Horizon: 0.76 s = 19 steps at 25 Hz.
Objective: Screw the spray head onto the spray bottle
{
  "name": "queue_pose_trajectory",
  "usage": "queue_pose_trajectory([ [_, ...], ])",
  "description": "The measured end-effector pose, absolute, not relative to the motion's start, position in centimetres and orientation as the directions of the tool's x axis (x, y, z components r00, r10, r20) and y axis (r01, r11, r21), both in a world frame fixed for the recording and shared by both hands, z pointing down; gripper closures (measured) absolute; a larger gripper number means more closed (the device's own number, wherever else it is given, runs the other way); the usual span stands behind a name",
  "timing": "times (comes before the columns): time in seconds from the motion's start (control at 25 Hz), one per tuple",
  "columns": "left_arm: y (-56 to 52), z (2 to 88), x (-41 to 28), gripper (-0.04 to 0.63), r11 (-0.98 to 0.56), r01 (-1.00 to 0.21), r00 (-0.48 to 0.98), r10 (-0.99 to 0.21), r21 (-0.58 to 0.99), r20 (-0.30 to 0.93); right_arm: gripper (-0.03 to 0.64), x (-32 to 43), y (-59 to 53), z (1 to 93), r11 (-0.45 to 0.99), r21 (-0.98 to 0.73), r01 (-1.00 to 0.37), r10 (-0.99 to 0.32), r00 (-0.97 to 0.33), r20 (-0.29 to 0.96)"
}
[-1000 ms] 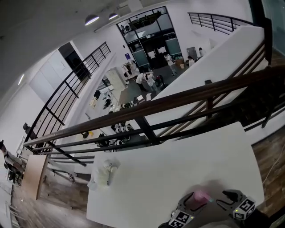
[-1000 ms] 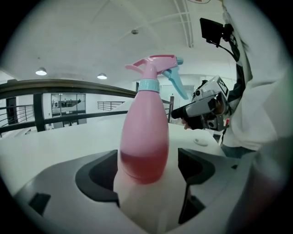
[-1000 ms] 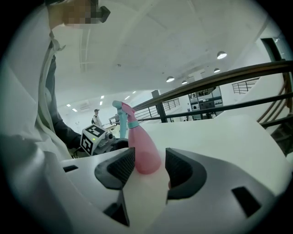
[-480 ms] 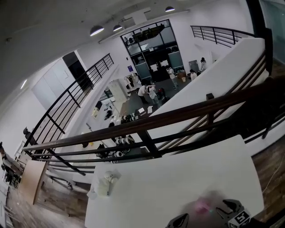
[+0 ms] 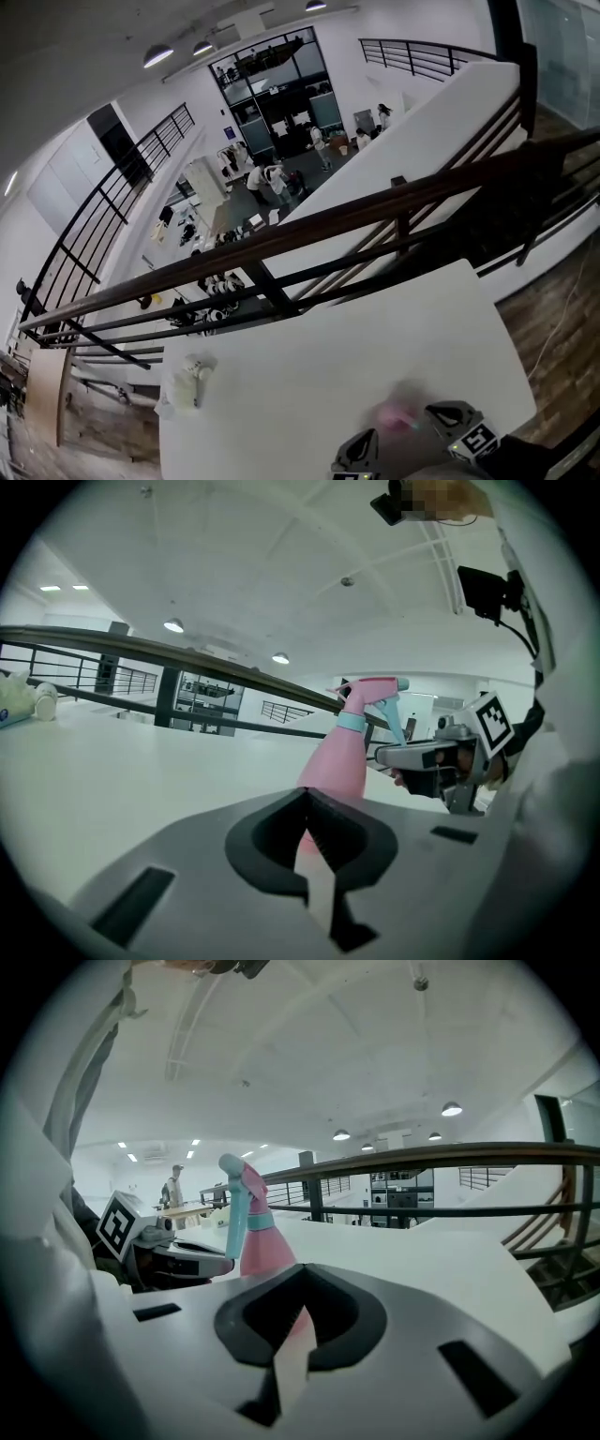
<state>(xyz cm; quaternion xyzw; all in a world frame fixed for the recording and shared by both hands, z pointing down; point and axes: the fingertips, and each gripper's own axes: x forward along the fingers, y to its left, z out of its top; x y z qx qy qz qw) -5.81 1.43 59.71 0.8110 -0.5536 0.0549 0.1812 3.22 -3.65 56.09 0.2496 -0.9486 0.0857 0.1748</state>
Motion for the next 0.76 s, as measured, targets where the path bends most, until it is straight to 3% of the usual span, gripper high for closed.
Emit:
queue_pose_trajectory([
  [0.52,1.7,60.0,-7.1,0.589,-0.258,-0.933,0.326,-0.900,0.251,0.288,0.620,4.2,-4.0,57.6,0.852,-0.061,-0.519,-0.472,-0.814,0.339],
  [0.76,-1.1,63.3,-14.7,0.589,-0.138,-0.975,0.186,-0.935,0.173,0.302,0.620,-4.3,-7.9,61.4,0.914,-0.079,-0.398,-0.356,-0.881,0.311],
])
